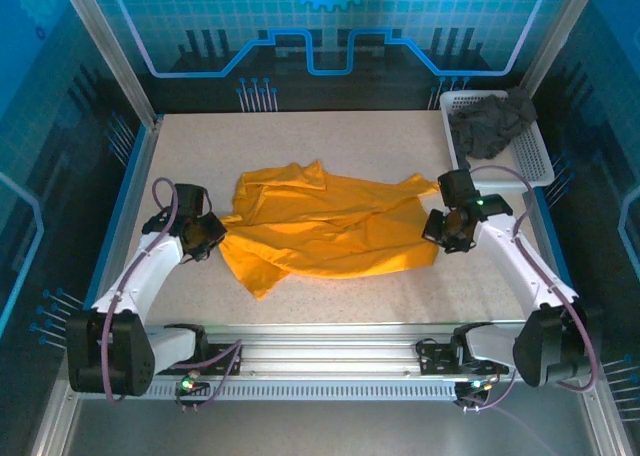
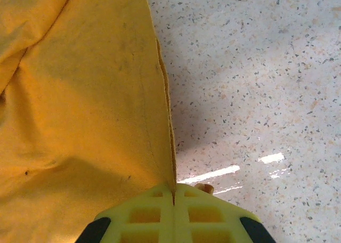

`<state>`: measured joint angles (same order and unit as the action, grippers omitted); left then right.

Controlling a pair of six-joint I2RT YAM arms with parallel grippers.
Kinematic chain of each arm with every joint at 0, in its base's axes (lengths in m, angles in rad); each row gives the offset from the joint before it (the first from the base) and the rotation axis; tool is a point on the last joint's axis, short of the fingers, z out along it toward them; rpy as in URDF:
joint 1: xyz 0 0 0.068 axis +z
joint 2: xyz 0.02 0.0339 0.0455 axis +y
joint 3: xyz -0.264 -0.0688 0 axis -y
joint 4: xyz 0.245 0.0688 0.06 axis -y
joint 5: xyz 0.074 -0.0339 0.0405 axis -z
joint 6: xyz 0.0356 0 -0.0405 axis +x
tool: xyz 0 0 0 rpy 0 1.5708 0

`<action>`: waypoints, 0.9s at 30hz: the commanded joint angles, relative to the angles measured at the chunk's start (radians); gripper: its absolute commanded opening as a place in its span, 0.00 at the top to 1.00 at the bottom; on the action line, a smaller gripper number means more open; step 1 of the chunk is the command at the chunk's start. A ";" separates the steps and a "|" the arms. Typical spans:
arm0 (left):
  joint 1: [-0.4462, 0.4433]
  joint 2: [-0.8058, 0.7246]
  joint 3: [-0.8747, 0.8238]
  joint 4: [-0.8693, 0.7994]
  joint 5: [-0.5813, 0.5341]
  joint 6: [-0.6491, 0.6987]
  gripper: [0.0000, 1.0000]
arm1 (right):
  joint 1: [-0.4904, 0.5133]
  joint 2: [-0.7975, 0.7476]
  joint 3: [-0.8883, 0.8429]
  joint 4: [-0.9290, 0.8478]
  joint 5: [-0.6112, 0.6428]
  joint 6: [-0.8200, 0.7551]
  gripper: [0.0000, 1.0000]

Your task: Fold and stack the t-shirts

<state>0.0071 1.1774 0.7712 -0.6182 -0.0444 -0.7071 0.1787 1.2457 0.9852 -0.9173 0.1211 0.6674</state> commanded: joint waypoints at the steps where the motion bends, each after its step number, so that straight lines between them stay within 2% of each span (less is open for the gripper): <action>1: -0.002 0.015 0.038 -0.021 -0.024 0.014 1.00 | 0.015 0.078 0.022 -0.061 0.006 0.027 1.00; 5: -0.003 0.015 0.042 -0.031 -0.025 0.015 1.00 | 0.009 0.204 0.017 -0.008 0.000 0.004 1.00; 7: -0.002 0.009 0.044 -0.037 -0.031 0.018 1.00 | -0.008 0.267 0.020 0.053 -0.053 -0.020 1.00; 11: -0.002 -0.011 0.045 -0.058 -0.050 0.017 1.00 | -0.044 0.425 0.099 0.113 -0.142 -0.063 0.84; 14: -0.001 -0.029 0.052 -0.083 -0.085 0.008 1.00 | -0.078 0.478 0.139 0.099 -0.155 -0.069 0.70; 16: -0.001 -0.048 0.059 -0.100 -0.116 0.003 1.00 | -0.098 0.449 0.130 0.095 -0.125 -0.065 0.57; 18: -0.001 -0.063 0.064 -0.114 -0.141 0.000 1.00 | -0.111 0.396 0.101 0.086 -0.094 -0.062 0.51; 23: 0.000 -0.077 0.065 -0.123 -0.160 -0.010 1.00 | -0.119 0.222 -0.031 0.051 -0.035 -0.021 0.50; 27: -0.001 -0.071 0.059 -0.114 -0.145 -0.019 1.00 | -0.099 0.071 -0.179 0.037 -0.067 0.041 0.50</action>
<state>0.0071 1.1145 0.8127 -0.7071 -0.1680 -0.7090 0.0696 1.3800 0.8787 -0.8234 0.0555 0.6510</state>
